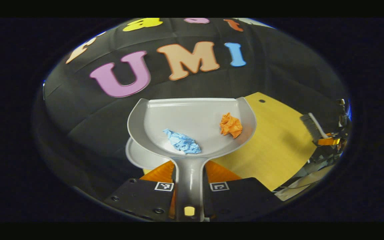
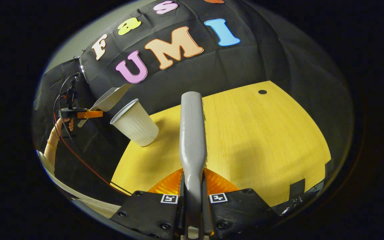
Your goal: Pick up the small broom and dustpan from the desktop, sweep the trash into the dustpan with the broom, and then empty the trash into the garbage bin.
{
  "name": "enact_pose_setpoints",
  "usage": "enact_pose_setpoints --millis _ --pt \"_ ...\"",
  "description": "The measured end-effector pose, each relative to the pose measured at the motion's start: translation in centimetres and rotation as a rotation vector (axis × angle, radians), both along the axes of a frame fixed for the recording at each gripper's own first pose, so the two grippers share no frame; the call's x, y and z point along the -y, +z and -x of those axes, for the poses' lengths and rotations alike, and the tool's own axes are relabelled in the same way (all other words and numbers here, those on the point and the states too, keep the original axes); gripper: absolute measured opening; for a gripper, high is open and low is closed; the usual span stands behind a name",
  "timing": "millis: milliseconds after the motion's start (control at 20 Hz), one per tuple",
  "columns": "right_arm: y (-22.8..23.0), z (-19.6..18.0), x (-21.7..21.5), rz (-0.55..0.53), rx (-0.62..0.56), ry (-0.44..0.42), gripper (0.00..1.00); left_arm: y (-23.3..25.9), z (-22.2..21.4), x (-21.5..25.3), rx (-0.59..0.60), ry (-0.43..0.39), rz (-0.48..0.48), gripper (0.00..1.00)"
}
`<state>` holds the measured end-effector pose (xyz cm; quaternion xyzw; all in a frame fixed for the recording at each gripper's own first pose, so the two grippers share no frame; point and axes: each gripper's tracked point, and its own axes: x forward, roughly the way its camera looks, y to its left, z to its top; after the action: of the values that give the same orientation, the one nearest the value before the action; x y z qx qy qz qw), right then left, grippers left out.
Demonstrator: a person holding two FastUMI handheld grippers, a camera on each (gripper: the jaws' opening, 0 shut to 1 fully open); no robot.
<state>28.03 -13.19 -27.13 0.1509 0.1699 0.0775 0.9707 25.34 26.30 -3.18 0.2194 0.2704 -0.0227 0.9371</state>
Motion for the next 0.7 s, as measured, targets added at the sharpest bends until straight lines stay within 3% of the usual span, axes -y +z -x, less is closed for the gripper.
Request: enact_pose_setpoints --millis 150,250,450,700 --pt "-4.0 -3.3 -1.9 0.001 -0.029 0.04 0.18 -0.5 0.1 -6.5 -0.061 0.138 -0.133 0.25" --pt "-5.5 -5.4 -2.9 -0.001 -0.037 0.055 0.18 -1.8 -0.9 -3.9 -0.118 0.203 -0.205 0.25" --pt "-5.1 -4.4 -3.6 -0.031 -0.043 0.068 0.19 -0.6 -1.7 -3.3 -0.227 0.211 -0.374 0.25" --pt "-6.0 -4.2 -3.7 -0.062 -0.062 0.024 0.18 1.0 -2.3 -1.6 -0.304 0.21 -0.586 0.26"
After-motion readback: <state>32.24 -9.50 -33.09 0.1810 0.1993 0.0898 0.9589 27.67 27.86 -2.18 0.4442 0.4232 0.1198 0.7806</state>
